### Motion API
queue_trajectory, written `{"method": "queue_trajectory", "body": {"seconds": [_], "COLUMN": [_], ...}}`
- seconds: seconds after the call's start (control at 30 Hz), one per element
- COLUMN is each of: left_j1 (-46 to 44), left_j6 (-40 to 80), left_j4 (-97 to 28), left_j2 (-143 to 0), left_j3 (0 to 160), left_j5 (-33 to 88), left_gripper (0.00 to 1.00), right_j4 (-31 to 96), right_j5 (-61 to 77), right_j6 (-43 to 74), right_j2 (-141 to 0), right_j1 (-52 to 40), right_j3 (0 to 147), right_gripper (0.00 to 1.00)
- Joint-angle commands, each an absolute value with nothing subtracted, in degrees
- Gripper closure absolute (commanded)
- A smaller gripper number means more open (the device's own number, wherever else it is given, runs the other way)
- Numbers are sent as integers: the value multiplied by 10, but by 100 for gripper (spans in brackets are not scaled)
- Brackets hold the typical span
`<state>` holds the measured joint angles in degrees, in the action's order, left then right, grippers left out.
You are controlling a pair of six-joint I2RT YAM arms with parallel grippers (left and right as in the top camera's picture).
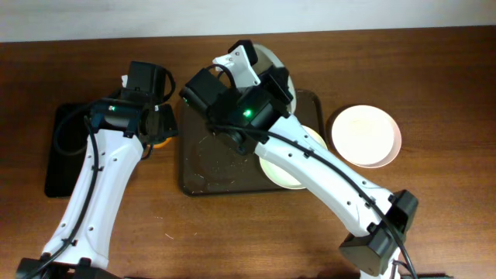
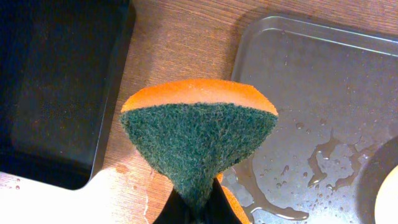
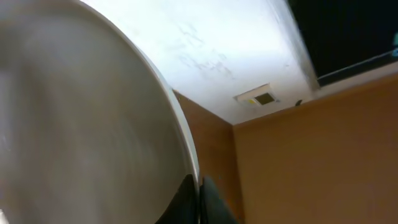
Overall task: Clean dirty plates on tray and stack at the side
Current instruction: 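Carry the back plate with the right gripper onto the plate at the right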
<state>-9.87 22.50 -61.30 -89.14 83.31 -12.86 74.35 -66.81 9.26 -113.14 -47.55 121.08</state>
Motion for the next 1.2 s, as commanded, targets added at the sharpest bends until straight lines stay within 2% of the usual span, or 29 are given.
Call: {"method": "queue_trajectory", "body": {"seconds": [0.0, 0.03, 0.1, 0.2, 0.27, 0.33, 0.4, 0.43, 0.47, 0.5, 0.57, 0.67, 0.73, 0.83, 0.87, 0.9, 0.93, 0.97, 1.17], "left_j1": [-96, -96, -96, -96, -96, -96, -96, -96, -96, -96, -96, -96, -96, -96, -96, -96, -96, -96, -96], "left_j6": [222, 222, 222, 223, 223, 223, 223, 223, 223, 223, 223, 222, 223, 223, 223, 222, 223, 222, 222], "left_j4": [-612, -612, -614, -613, -612, -609, -605, -605, -605, -603, -601, -601, -601, -606, -606, -606, -605, -605, -605], "left_j2": [-894, -897, -909, -931, -946, -949, -949, -949, -949, -949, -949, -949, -949, -949, -949, -949, -949, -949, -949], "left_j3": [833, 833, 833, 833, 833, 833, 833, 833, 833, 833, 833, 833, 833, 833, 833, 833, 833, 833, 833], "left_j5": [-127, -126, -126, -126, -126, -115, -115, -115, -115, -115, -114, -113, -113, -113, -112, -107, -103, -103, -103], "left_gripper": [100, 100, 100, 100, 100, 100, 100, 100, 100, 100, 100, 100, 100, 100, 100, 100, 100, 100, 100], "right_j4": [758, 766, 818, 885, 874, 828, 755, 729, 705, 701, 722, 755, 741, 707, 681, 662, 639, 620, 537], "right_j5": [-426, -331, -182, -115, -76, -51, -52, -51, -51, -31, 136, 144, 56, 8, 10, 22, 33, 49, 53], "right_j6": [208, 220, 220, 219, 219, 218, 215, 215, 215, 212, 107, 80, 49, 156, 156, 155, 155, 155, 153], "right_j2": [-1128, -1129, -1129, -1129, -1129, -1129, -1129, -1129, -1129, -1129, -1129, -1096, -1083, -1100, -1100, -1100, -1100, -1100, -1100], "right_j1": [-423, -380, -230, -44, 69, 122, 136, 136, 135, 135, 131, 55, -45, -115, -117, -117, -117, -117, -117], "right_j3": [1219, 1219, 1217, 1201, 1134, 1067, 983, 960, 940, 934, 934, 934, 933, 859, 830, 813, 795, 784, 739], "right_gripper": [96, 96, 96, 96, 96, 96, 96, 91, 54, 9, 1, 0, 0, 0, 8, 22, 50, 56, 55]}}
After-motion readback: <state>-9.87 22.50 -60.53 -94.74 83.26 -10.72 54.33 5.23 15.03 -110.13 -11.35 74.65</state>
